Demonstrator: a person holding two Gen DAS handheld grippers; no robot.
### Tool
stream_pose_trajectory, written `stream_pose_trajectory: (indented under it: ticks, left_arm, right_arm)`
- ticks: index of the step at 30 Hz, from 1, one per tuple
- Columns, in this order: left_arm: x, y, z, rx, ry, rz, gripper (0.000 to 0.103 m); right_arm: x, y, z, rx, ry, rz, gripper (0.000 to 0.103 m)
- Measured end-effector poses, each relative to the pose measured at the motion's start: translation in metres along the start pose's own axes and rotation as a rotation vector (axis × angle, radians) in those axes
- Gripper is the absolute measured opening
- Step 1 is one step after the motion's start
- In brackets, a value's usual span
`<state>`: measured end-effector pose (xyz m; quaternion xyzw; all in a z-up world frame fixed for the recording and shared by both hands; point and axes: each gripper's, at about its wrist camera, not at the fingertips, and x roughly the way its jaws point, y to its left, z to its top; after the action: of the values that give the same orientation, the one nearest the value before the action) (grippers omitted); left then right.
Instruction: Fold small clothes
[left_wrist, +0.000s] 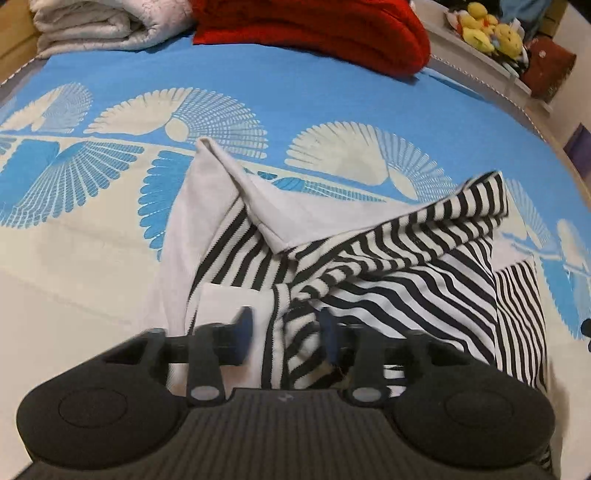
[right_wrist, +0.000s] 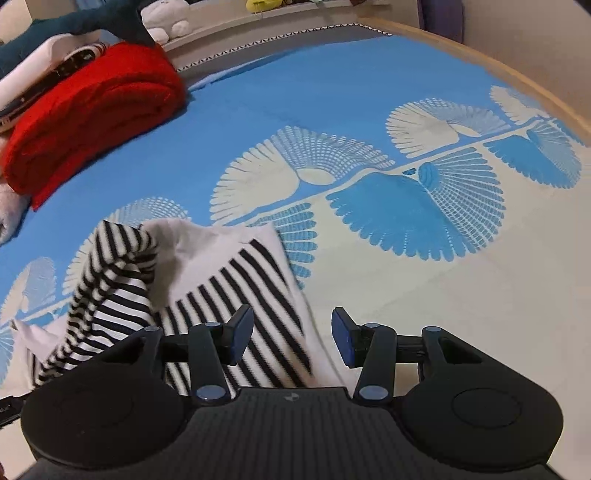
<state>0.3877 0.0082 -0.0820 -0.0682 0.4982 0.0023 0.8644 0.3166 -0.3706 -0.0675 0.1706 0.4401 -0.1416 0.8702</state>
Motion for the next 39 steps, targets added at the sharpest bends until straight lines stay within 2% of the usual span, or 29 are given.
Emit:
stream_pose_trajectory:
  ticks: [1,3,5,7,8,9,10,11,13,15,17,19,20,23,25,26,28,30,31,32,33,34,35,36,38,39]
  left_arm:
    - [-0.002,-0.002,-0.001,0.013,-0.004,-0.006,0.009]
    - [-0.011,-0.01,-0.001,0.062,-0.048,-0.05,0.007]
    - [-0.033,-0.022,-0.001,0.12,-0.124,-0.169,0.006]
    - [-0.063,-0.038,-0.003,0.212,-0.197,-0.397,0.006]
    - [-0.079,-0.05,-0.008,0.311,-0.208,-0.539,0.007]
    - [-0.089,-0.061,-0.016,0.417,-0.19,-0.64,0.007]
    - [-0.095,-0.074,-0.027,0.538,-0.133,-0.733,0.008]
    - [-0.096,-0.087,-0.045,0.67,-0.041,-0.793,0.013]
    - [-0.089,-0.101,-0.07,0.798,0.056,-0.757,0.014]
    - [-0.076,-0.098,-0.074,0.777,0.122,-0.726,0.016]
    - [-0.066,-0.081,-0.056,0.637,0.117,-0.694,0.036]
    - [-0.056,-0.054,-0.031,0.434,0.105,-0.652,0.044]
    - [-0.048,-0.038,-0.02,0.318,0.104,-0.587,0.05]
    - [-0.016,-0.003,-0.009,0.077,0.191,-0.351,0.051]
    - [0.002,0.013,-0.013,-0.018,0.263,-0.257,0.051]
    - [0.008,0.018,-0.016,-0.059,0.284,-0.249,0.051]
    - [0.011,0.025,-0.016,-0.122,0.295,-0.281,0.051]
    - [0.011,0.025,-0.016,-0.121,0.288,-0.295,0.051]
    - [0.01,0.021,-0.018,-0.103,0.288,-0.291,0.049]
    - [0.011,0.018,-0.019,-0.081,0.292,-0.286,0.044]
    - [0.013,0.011,-0.02,-0.068,0.293,-0.282,0.036]
    - [0.016,0.009,-0.02,-0.058,0.293,-0.279,0.013]
    - [0.016,0.006,-0.019,-0.046,0.289,-0.277,0.003]
    - [0.015,0.005,-0.016,-0.031,0.271,-0.279,0.002]
    - [-0.007,0.005,-0.006,0.021,0.153,-0.292,0.001]
    - [-0.025,0.011,0.003,0.021,0.051,-0.306,0.001]
  right_arm:
    - [0.001,-0.001,0.0,-0.002,0.005,0.001,0.049]
    - [0.002,-0.003,0.0,-0.006,0.007,0.002,0.049]
    - [0.001,-0.005,0.001,-0.007,0.002,-0.001,0.049]
    - [0.0,-0.009,0.003,0.007,-0.006,-0.003,0.049]
    - [-0.001,-0.011,0.004,0.016,-0.01,-0.004,0.049]
    - [-0.002,-0.013,0.005,0.025,-0.014,-0.003,0.049]
    - [-0.003,-0.015,0.005,0.036,-0.018,-0.001,0.049]
    - [-0.003,-0.018,0.006,0.047,-0.022,0.002,0.049]
    - [-0.003,-0.021,0.006,0.061,-0.026,0.008,0.049]
    - [-0.002,-0.022,0.006,0.072,-0.021,0.021,0.049]
    - [0.0,-0.022,0.005,0.084,-0.005,0.051,0.049]
    - [0.005,-0.019,0.003,0.091,0.022,0.092,0.049]
    - [0.007,-0.015,0.001,0.085,0.036,0.111,0.05]
    - [0.016,0.0,-0.007,0.031,0.089,0.164,0.053]
    - [0.023,0.011,-0.014,-0.005,0.128,0.19,0.055]
    - [0.027,0.017,-0.017,-0.022,0.154,0.202,0.055]
    - [0.033,0.026,-0.023,-0.038,0.19,0.206,0.055]
    - [0.039,0.032,-0.028,-0.043,0.213,0.199,0.055]
    - [0.042,0.035,-0.03,-0.045,0.217,0.195,0.055]
    - [0.044,0.036,-0.031,-0.049,0.219,0.192,0.054]
    - [0.045,0.039,-0.032,-0.057,0.218,0.188,0.048]
    - [0.045,0.04,-0.034,-0.064,0.216,0.188,0.036]
    - [0.045,0.041,-0.035,-0.066,0.216,0.192,0.017]
    - [0.043,0.042,-0.034,-0.059,0.209,0.205,0.004]
    - [0.033,0.036,-0.027,0.019,0.14,0.293,0.002]
    - [0.02,0.028,-0.021,0.106,0.065,0.384,0.002]
